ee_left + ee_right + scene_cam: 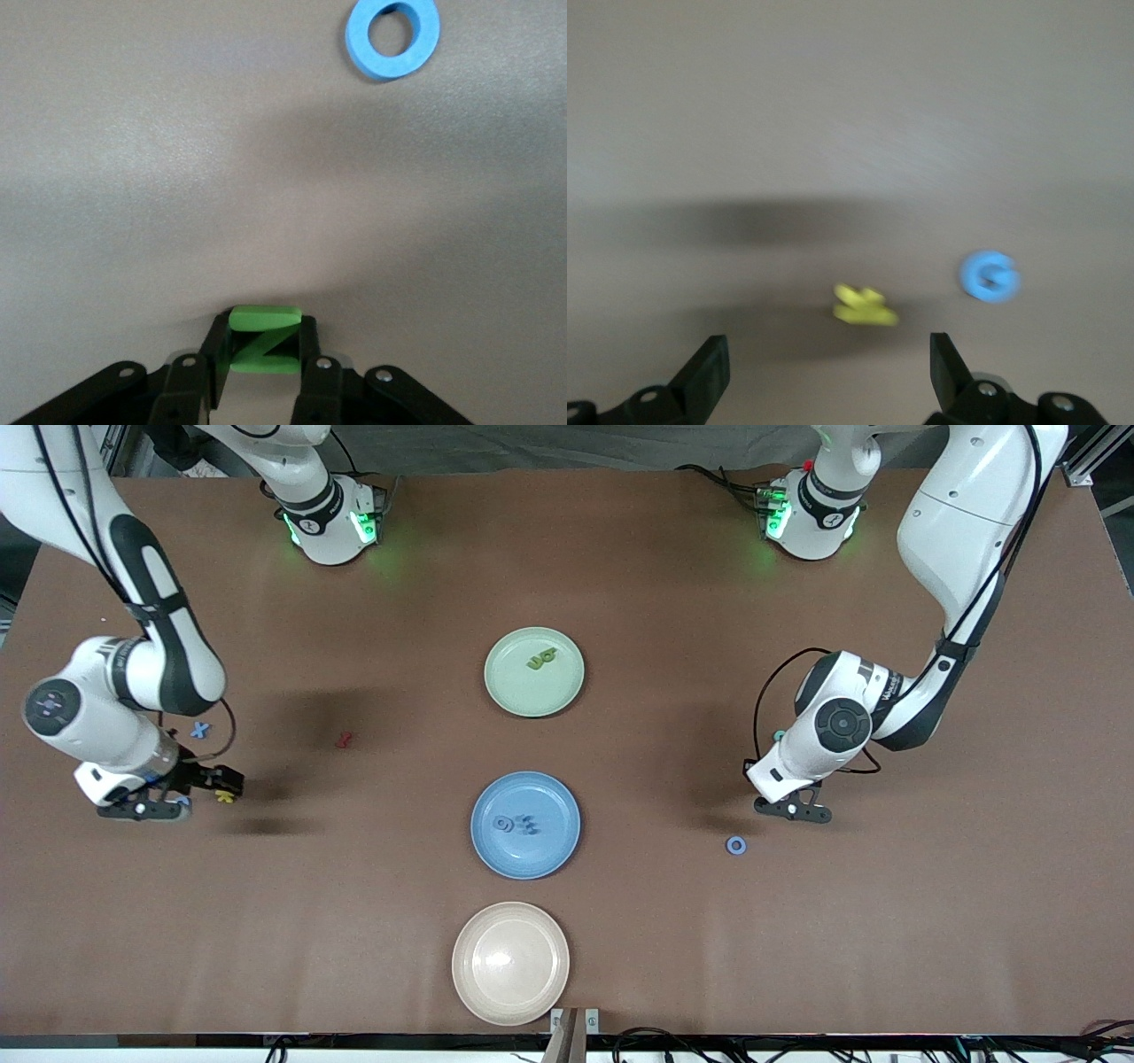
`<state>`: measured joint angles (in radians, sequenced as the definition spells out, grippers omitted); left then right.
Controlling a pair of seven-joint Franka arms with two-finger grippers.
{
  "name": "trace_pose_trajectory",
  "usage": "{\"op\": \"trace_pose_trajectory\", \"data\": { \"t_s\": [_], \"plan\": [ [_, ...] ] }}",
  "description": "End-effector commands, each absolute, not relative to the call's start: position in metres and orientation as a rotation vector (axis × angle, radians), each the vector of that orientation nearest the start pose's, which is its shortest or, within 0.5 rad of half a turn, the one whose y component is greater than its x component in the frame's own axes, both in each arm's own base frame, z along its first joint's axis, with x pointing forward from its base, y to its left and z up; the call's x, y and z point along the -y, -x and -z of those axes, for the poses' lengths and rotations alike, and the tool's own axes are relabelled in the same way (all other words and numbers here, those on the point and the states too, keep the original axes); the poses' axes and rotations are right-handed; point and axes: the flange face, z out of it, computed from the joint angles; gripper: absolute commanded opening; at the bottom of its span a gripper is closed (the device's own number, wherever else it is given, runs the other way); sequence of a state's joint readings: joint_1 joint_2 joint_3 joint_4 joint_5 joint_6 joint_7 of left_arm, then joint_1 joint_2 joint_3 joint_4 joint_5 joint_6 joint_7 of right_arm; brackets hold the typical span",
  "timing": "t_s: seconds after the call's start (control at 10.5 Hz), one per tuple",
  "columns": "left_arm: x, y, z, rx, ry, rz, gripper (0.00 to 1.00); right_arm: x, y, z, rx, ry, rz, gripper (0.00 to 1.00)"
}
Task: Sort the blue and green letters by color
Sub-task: 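Drop the Z on the green plate while the right gripper grasps the x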
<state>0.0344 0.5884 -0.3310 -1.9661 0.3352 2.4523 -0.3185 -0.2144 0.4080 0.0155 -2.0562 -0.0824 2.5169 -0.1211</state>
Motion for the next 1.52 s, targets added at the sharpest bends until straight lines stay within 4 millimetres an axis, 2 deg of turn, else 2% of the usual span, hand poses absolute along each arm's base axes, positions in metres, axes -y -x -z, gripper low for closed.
{"op": "trace_pose_trajectory", "data": {
  "t_s": [0.0, 0.19, 0.29, 0.38, 0.57, 0.67, 0.76, 0.95, 1.05, 1.14, 1.24, 1.33, 1.43],
  "plan": [
    [0.210, -0.574, -0.199, -0.176, 3.144, -0.031, 0.00, 0.168, -0.536, -0.248, 0.075, 3.202, 0.045, 1.00],
    [0.293, -0.550, -0.224, -0.025, 3.187, -0.012, 0.00, 0.197, -0.505, -0.233, 0.038, 3.201, 0.056, 1.00],
    [0.337, -0.532, -0.234, 0.031, 3.193, 0.010, 0.00, 0.204, -0.493, -0.225, 0.013, 3.198, 0.050, 1.00],
    [0.373, -0.516, -0.241, 0.108, 3.200, 0.023, 0.00, 0.210, -0.479, -0.215, -0.019, 3.195, 0.048, 1.00],
    [0.456, -0.459, -0.248, 0.252, 3.216, 0.023, 0.00, 0.215, -0.457, -0.196, -0.041, 3.197, 0.087, 1.00],
    [0.489, -0.433, -0.247, 0.343, 3.216, 0.009, 0.00, 0.213, -0.449, -0.189, -0.050, 3.193, 0.079, 1.00],
    [0.513, -0.414, -0.248, 0.409, 3.221, 0.001, 0.00, 0.214, -0.442, -0.185, -0.061, 3.190, 0.073, 1.00],
    [0.550, -0.382, -0.244, 0.475, 3.224, -0.026, 0.00, 0.219, -0.435, -0.181, -0.082, 3.191, 0.082, 0.99],
    [0.566, -0.367, -0.234, 0.510, 3.217, -0.052, 0.00, 0.219, -0.435, -0.178, -0.082, 3.191, 0.085, 0.89],
    [0.577, -0.357, -0.227, 0.515, 3.213, -0.056, 0.09, 0.219, -0.436, -0.174, -0.079, 3.194, 0.106, 0.85],
    [0.578, -0.356, -0.223, 0.518, 3.209, -0.064, 0.99, 0.218, -0.436, -0.169, -0.076, 3.193, 0.109, 0.82],
    [0.578, -0.359, -0.226, 0.536, 3.213, -0.062, 1.00, 0.217, -0.436, -0.167, -0.076, 3.193, 0.112, 0.75],
    [0.574, -0.368, -0.232, 0.570, 3.215, -0.044, 1.00, 0.218, -0.435, -0.164, -0.078, 3.191, 0.105, 0.61]
  ]
}}
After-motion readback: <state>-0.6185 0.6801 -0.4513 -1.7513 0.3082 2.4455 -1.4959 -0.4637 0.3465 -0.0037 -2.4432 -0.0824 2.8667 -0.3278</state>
